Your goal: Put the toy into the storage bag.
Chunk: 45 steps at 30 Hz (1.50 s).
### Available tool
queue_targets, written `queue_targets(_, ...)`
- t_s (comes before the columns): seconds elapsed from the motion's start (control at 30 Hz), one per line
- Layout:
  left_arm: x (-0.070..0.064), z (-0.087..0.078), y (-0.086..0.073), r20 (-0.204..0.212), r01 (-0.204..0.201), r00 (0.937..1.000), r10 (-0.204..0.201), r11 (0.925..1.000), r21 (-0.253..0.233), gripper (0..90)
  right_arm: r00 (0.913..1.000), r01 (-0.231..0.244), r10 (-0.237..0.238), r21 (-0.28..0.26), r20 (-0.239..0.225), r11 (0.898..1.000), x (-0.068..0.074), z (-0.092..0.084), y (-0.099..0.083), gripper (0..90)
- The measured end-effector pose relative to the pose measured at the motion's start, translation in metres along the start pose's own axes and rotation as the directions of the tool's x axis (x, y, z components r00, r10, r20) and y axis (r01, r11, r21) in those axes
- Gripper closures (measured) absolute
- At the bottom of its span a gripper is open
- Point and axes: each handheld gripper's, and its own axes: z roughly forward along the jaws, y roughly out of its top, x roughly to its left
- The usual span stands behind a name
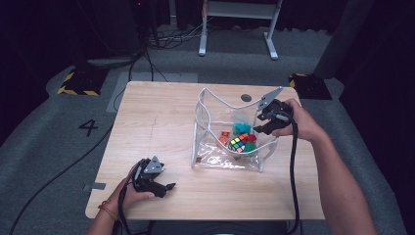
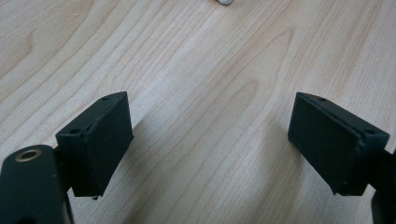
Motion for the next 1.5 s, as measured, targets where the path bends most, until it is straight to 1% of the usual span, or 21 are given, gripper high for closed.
queue_targets(0.1, 0.0, 0.0, 0.0, 0.0, 0.0, 1.0, 0.0, 1.0, 0.0, 13.9, 1.0, -0.006, 0.006, -0.002, 0.002, 1.0, 0.001, 0.001, 0.001, 45.7)
queue_targets(0.23, 0.0, 0.0, 0.0, 0.0, 0.0, 1.0, 0.0, 1.0, 0.0, 13.9, 0.9999, -0.007, 0.007, -0.032, 0.009, 0.999, 0.002, 0.0, 0.001, 43.5)
queue_targets(0.27, 0.0, 0.0, 0.0, 0.0, 0.0, 1.0, 0.0, 1.0, 0.0, 13.9, 0.9998, -0.011, 0.012, -0.063, 0.014, 0.998, 0.002, -0.001, 0.001, 41.9)
queue_targets(0.4, 0.0, 0.0, 0.0, -0.001, 0.0, 1.0, 0.0, 1.0, 0.0, 13.9, 0.9981, -0.019, 0.024, -0.098, 0.057, 0.995, 0.003, -0.004, 0.001, 34.8)
queue_targets(0.5, 0.0, 0.0, 0.0, -0.003, -0.002, 1.0, 0.002, 1.0, 0.0, 13.9, 0.9958, -0.034, 0.045, -0.129, 0.079, 0.991, 0.004, -0.007, 0.001, 33.9)
queue_targets(0.6, 0.0, 0.0, 0.0, 0.0, 0.0, 1.0, 0.0, 1.0, 0.0, 13.9, 0.9914, -0.074, 0.094, -0.196, 0.092, 0.978, 0.006, -0.012, 0.0, 30.5)
queue_targets(0.7, 0.0, 0.0, 0.0, 0.0, 0.0, 1.0, 0.0, 1.0, 0.0, 13.9, 0.9821, -0.125, 0.155, -0.244, 0.107, 0.962, 0.008, -0.018, -0.003, 28.9)
queue_targets(0.77, 0.0, 0.0, 0.0, -0.001, 0.0, 1.0, 0.0, 1.0, 0.0, 13.9, 0.98, -0.132, 0.164, -0.252, 0.112, 0.959, 0.009, -0.02, -0.004, 28.4)
queue_targets(0.8, 0.0, 0.0, 0.0, 0.0, 0.0, 1.0, 0.0, 1.0, 0.0, 13.9, 0.9761, -0.139, 0.181, -0.297, 0.12, 0.945, 0.009, -0.026, -0.007, 28.3)
queue_targets(0.83, 0.0, 0.0, 0.0, 0.0, 0.0, 1.0, 0.0, 1.0, 0.0, 13.9, 0.9716, -0.156, 0.202, -0.309, 0.123, 0.938, 0.01, -0.028, -0.008, 28.3)
queue_targets(0.9, 0.0, 0.0, 0.0, -0.001, 0.0, 1.0, 0.0, 1.0, 0.0, 13.9, 0.9629, -0.185, 0.234, -0.304, 0.134, 0.935, 0.011, -0.032, -0.011, 29.4)
queue_targets(0.97, 0.0, 0.0, 0.0, 0.0, 0.0, 1.0, 0.0, 1.0, 0.0, 13.9, 0.9644, -0.184, 0.232, -0.31, 0.127, 0.933, 0.011, -0.034, -0.013, 29.6)
queue_targets(1.0, 0.0, 0.0, 0.0, -0.001, 0.001, 1.0, -0.001, 1.0, 0.002, 13.9, 0.9576, -0.207, 0.261, -0.339, 0.121, 0.918, 0.013, -0.038, -0.016, 29.6)
queue_targets(1.07, 0.0, 0.0, 0.0, 0.0, 0.0, 1.0, 0.0, 1.0, 0.0, 13.9, 0.9526, -0.221, 0.279, -0.356, 0.121, 0.908, 0.013, -0.041, -0.019, 29.4)
queue_targets(1.1, 0.0, 0.0, 0.0, -0.001, -0.001, 1.0, 0.001, 1.0, 0.0, 13.9, 0.9528, -0.22, 0.279, -0.363, 0.118, 0.905, 0.013, -0.044, -0.021, 29.2)
queue_targets(1.13, 0.0, 0.0, 0.0, 0.0, 0.0, 1.0, 0.0, 1.0, 0.0, 13.9, 0.9482, -0.233, 0.294, -0.369, 0.12, 0.9, 0.014, -0.046, -0.023, 29.2)
queue_targets(1.17, 0.0, 0.0, 0.0, 0.0, 0.0, 1.0, 0.0, 1.0, 0.0, 13.9, 0.9457, -0.236, 0.3, -0.37, 0.125, 0.898, 0.015, -0.047, -0.025, 29.0)
queue_targets(1.2, 0.0, 0.0, 0.0, 0.0, 0.0, 1.0, 0.0, 1.0, 0.0, 13.9, 0.9467, -0.23, 0.296, -0.375, 0.128, 0.898, 0.015, -0.049, -0.028, 28.7)
queue_targets(1.33, 0.0, 0.0, 0.0, -0.001, -0.001, 1.0, 0.001, 1.0, 0.0, 13.9, 0.9422, -0.233, 0.307, -0.396, 0.134, 0.888, 0.018, -0.055, -0.038, 28.7)
queue_targets(1.43, 0.0, 0.0, 0.0, 0.0, 0.0, 1.0, 0.0, 1.0, 0.0, 13.9, 0.9383, -0.242, 0.321, -0.417, 0.129, 0.876, 0.02, -0.06, -0.045, 28.7)
queue_targets(1.5, 0.0, 0.0, 0.0, -0.001, -0.001, 1.0, 0.001, 1.0, 0.0, 13.9, 0.9366, -0.242, 0.324, -0.423, 0.133, 0.873, 0.022, -0.063, -0.05, 28.7)
